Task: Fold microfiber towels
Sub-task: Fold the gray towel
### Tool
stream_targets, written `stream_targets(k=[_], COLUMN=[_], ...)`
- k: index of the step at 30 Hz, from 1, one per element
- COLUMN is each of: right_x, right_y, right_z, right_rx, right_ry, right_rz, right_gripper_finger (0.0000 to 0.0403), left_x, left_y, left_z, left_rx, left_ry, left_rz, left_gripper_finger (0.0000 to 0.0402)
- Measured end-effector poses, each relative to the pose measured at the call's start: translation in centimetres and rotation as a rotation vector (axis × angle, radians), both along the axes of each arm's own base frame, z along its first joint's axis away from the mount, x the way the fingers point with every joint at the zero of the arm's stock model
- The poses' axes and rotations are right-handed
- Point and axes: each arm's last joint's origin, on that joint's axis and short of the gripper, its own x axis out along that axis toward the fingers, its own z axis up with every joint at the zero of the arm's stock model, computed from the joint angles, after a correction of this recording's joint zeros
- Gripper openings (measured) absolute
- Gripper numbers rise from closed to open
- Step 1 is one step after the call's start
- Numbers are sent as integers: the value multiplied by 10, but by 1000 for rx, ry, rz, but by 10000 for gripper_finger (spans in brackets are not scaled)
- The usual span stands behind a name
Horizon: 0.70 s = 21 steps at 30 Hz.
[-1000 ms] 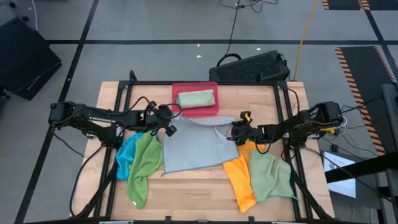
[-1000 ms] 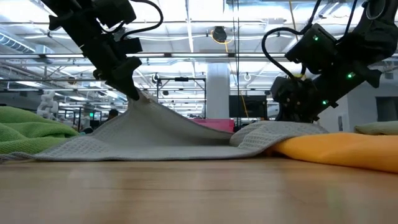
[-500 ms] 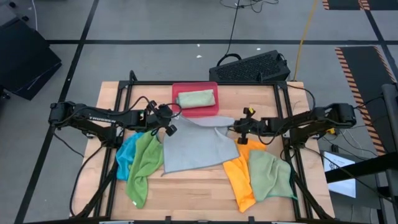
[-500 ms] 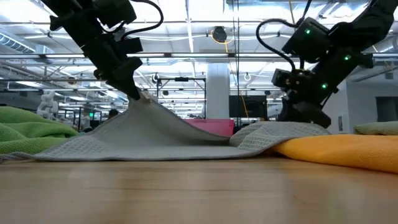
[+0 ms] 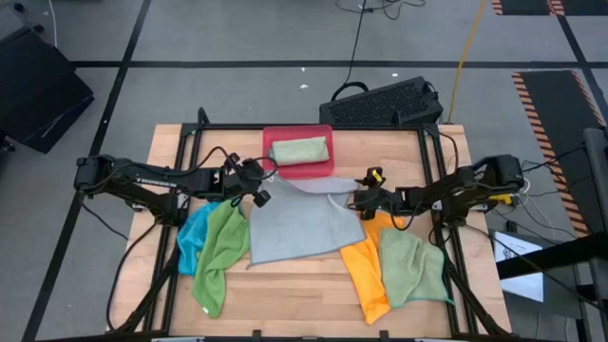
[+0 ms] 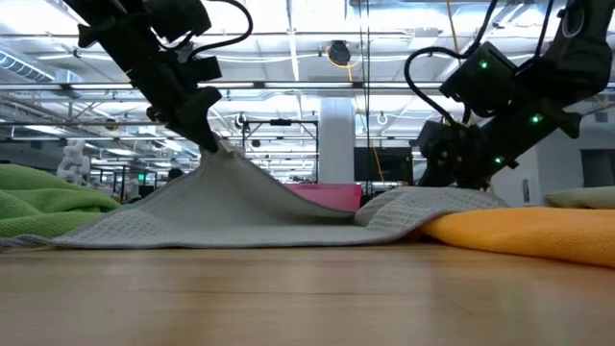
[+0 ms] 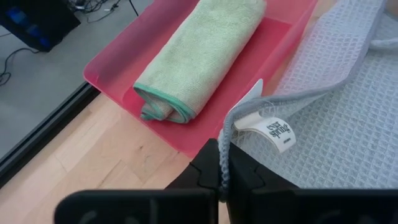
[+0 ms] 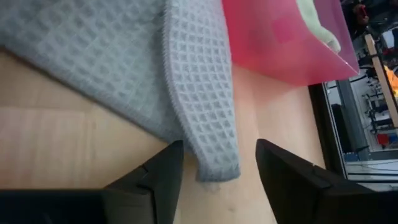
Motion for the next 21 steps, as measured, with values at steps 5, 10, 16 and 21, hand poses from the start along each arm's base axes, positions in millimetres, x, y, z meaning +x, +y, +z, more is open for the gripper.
stream_targets(k=[5,10,16,21], right_x=[-1,-2,5,16], right_y=[-9,-11,-12,-10], right_z=[-2,-2,14,46], right_rx=[11,-4,-16,40], right_ry=[4,22,9,14], right_rz=[-38,-33,-36,-59], right_gripper_finger=[121,21,14,4], left_x=[1,1,1,0], left_y=[0,0,-1,-4], left_z=[1,0,0,4], left_rx=[3,3,22,48], left_ry=[-6,-5,17,31], left_rz=[-3,-3,-30,-81], left_gripper_finger=[15,10,14,8])
